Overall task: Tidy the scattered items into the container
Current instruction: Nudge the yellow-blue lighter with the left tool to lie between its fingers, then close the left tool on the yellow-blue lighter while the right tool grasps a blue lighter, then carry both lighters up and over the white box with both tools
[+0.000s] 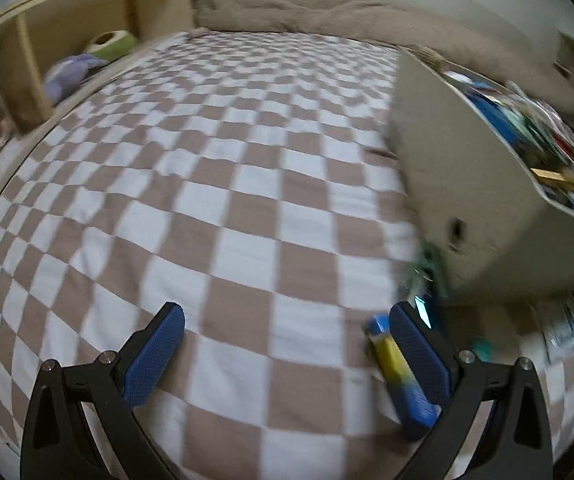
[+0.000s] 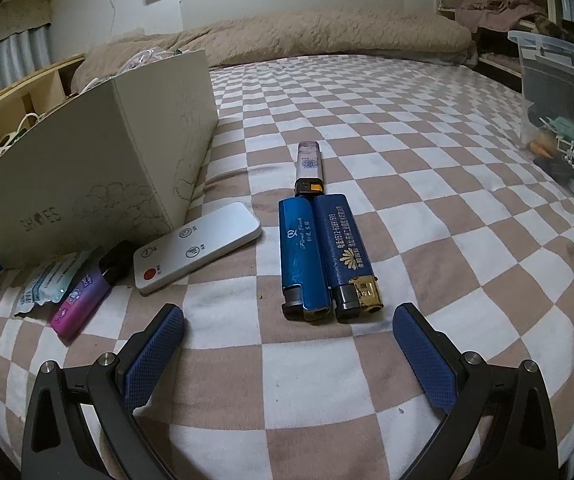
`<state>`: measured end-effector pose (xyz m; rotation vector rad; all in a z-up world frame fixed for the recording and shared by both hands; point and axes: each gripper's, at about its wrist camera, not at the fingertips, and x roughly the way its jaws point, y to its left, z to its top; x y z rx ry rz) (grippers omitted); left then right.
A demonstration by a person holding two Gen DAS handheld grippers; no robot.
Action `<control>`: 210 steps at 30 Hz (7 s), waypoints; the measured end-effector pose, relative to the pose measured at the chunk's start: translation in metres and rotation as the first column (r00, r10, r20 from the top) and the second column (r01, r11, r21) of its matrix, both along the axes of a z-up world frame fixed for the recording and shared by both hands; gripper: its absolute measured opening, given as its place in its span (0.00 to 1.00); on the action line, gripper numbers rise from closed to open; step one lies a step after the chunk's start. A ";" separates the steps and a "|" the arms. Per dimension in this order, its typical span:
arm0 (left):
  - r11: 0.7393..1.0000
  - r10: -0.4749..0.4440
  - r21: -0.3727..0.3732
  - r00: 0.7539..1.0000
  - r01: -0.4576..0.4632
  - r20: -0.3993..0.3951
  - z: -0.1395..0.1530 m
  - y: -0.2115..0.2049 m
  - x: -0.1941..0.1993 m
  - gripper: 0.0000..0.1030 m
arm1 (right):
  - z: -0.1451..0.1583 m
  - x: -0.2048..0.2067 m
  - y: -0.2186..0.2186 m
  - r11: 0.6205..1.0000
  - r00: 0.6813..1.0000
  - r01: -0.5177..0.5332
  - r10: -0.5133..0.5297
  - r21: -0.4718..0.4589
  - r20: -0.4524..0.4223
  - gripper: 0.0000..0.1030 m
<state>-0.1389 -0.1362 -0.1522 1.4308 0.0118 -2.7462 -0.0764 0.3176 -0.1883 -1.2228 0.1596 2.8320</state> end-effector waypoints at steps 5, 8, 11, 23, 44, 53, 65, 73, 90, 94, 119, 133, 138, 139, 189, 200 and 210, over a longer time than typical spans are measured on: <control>0.997 -0.069 -0.018 0.998 0.069 0.003 -0.001 0.026 0.013 1.00 | 0.000 0.001 0.001 1.000 1.000 0.000 0.000 -0.004 -0.007 1.00; 0.994 -0.069 -0.077 0.997 0.071 0.028 -0.007 0.035 0.016 1.00 | 0.000 0.001 0.001 1.000 1.000 0.000 0.000 -0.002 -0.009 1.00; 0.987 -0.064 -0.142 0.997 0.068 0.035 -0.013 0.038 0.021 1.00 | 0.000 0.001 0.001 1.000 1.000 0.000 0.000 -0.004 -0.011 1.00; 0.982 0.053 -0.183 0.998 -0.045 0.039 -0.014 -0.013 0.033 1.00 | 0.000 0.002 0.001 1.000 1.000 0.001 -0.001 -0.002 -0.013 1.00; 0.996 0.051 -0.079 0.999 -0.050 0.006 -0.019 -0.005 0.039 1.00 | 0.000 0.002 0.000 1.000 1.000 0.005 -0.005 0.017 -0.015 1.00; 0.993 0.094 -0.073 0.996 -0.093 0.000 -0.025 0.010 0.017 1.00 | 0.001 0.003 -0.001 1.000 1.000 0.005 -0.005 0.015 -0.022 1.00; 0.983 0.113 -0.138 0.993 -0.118 -0.041 -0.031 0.016 0.006 1.00 | 0.022 -0.004 0.051 0.985 0.985 0.173 -0.173 -0.012 0.012 1.00; 0.984 0.108 -0.135 0.991 -0.118 -0.077 -0.033 0.016 0.009 1.00 | 0.023 -0.013 0.063 0.985 0.980 0.172 -0.174 0.030 0.096 1.00; 0.986 0.110 -0.119 0.989 -0.121 -0.096 -0.031 0.018 0.010 1.00 | 0.016 -0.027 0.062 0.981 0.966 0.096 -0.132 0.166 0.224 1.00; 0.988 0.108 -0.096 0.988 -0.119 -0.114 -0.030 0.016 0.013 1.00 | 0.014 -0.032 0.056 0.978 0.968 0.064 -0.109 0.197 0.227 1.00; 0.988 0.094 -0.104 0.983 -0.111 -0.159 -0.026 0.021 0.023 0.80 | 0.026 -0.063 0.105 0.964 0.965 0.140 -0.184 0.225 0.188 1.00; 0.989 0.095 -0.100 0.983 -0.111 -0.159 -0.027 0.021 0.023 0.80 | 0.013 -0.076 0.048 0.990 0.979 -0.003 -0.025 0.139 0.200 1.00; 0.989 0.095 -0.099 0.982 -0.112 -0.160 -0.027 0.021 0.023 0.80 | 0.008 -0.086 0.053 0.995 0.979 0.004 -0.024 0.101 0.201 1.00; 0.989 0.096 -0.099 0.982 -0.112 -0.160 -0.027 0.021 0.023 0.80 | 0.007 -0.088 0.055 0.996 0.978 0.001 -0.019 0.090 0.206 1.00; 0.996 0.087 0.046 0.966 -0.078 -0.243 0.041 0.038 0.059 0.80 | 0.076 -0.012 0.037 0.981 1.000 -0.008 0.007 -0.196 -0.006 0.80; 0.999 -0.001 0.045 0.939 0.017 -0.344 0.094 0.072 0.049 0.80 | 0.133 -0.028 -0.002 0.976 0.981 -0.150 0.128 -0.155 -0.145 0.80; 0.995 -0.062 0.052 0.918 0.090 -0.391 0.120 0.102 0.029 0.80 | 0.165 -0.060 -0.038 0.964 0.950 -0.247 0.221 -0.100 -0.220 0.80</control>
